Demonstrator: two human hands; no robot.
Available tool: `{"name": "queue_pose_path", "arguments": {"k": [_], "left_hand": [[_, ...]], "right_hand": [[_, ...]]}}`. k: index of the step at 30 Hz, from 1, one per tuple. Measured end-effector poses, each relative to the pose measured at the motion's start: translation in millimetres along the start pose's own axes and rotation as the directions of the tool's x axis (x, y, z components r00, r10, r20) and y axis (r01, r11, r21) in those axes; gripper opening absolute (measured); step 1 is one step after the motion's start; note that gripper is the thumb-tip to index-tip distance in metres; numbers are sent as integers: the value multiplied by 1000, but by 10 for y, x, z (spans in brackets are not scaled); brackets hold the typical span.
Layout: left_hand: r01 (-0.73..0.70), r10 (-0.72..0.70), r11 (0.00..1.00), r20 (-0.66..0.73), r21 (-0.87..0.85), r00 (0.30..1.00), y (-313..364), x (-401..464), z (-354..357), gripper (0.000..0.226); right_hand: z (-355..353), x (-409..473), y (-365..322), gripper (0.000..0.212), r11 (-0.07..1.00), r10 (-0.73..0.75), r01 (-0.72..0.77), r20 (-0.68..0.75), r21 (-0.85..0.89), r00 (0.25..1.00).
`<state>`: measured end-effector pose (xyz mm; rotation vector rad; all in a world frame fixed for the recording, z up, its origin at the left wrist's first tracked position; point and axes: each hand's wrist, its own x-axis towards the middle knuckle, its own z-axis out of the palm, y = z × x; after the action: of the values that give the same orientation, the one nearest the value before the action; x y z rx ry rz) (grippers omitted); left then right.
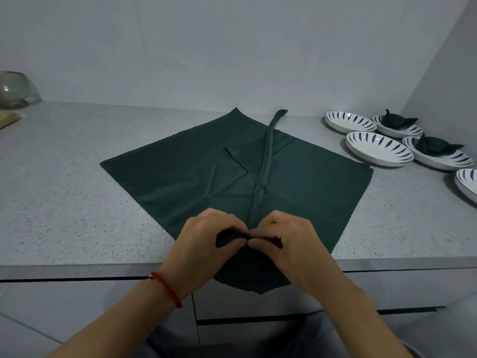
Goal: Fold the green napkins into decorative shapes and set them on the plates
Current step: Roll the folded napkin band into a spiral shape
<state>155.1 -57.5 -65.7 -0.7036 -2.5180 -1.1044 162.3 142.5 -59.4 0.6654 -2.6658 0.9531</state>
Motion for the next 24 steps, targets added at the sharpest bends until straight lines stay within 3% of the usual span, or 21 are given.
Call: {"name": "queue_pose_path", "arguments": {"k": [3,8,12,15,19,24], "left_hand": [[7,-7,1000,-1,22,1000,-14,19,13,13],[22,-28,997,88,71,996,30,126,-16,10],[9,-55,985,259,174,964,116,361,-90,7],[87,-120,986,250,140,961,156,460,-106,15],[140,-170,981,246,135,954,139,451,-124,7],[105,-141,985,288,138,947,156,365,-137,8]], "right_hand": [[25,-59,4,23,998,-16,16,3,-54,1000],[6,-21,-54,9,1000,27,-28,-95,-13,995],[-99,90,-90,14,985,170,-169,-15,27,985],[-161,213,-84,16,956,292,-294,66,20,954],[-190,299,-87,15,933,355,-359,150,1,923],[-185,351,-87,16,914,403,-406,164,-13,900]]}}
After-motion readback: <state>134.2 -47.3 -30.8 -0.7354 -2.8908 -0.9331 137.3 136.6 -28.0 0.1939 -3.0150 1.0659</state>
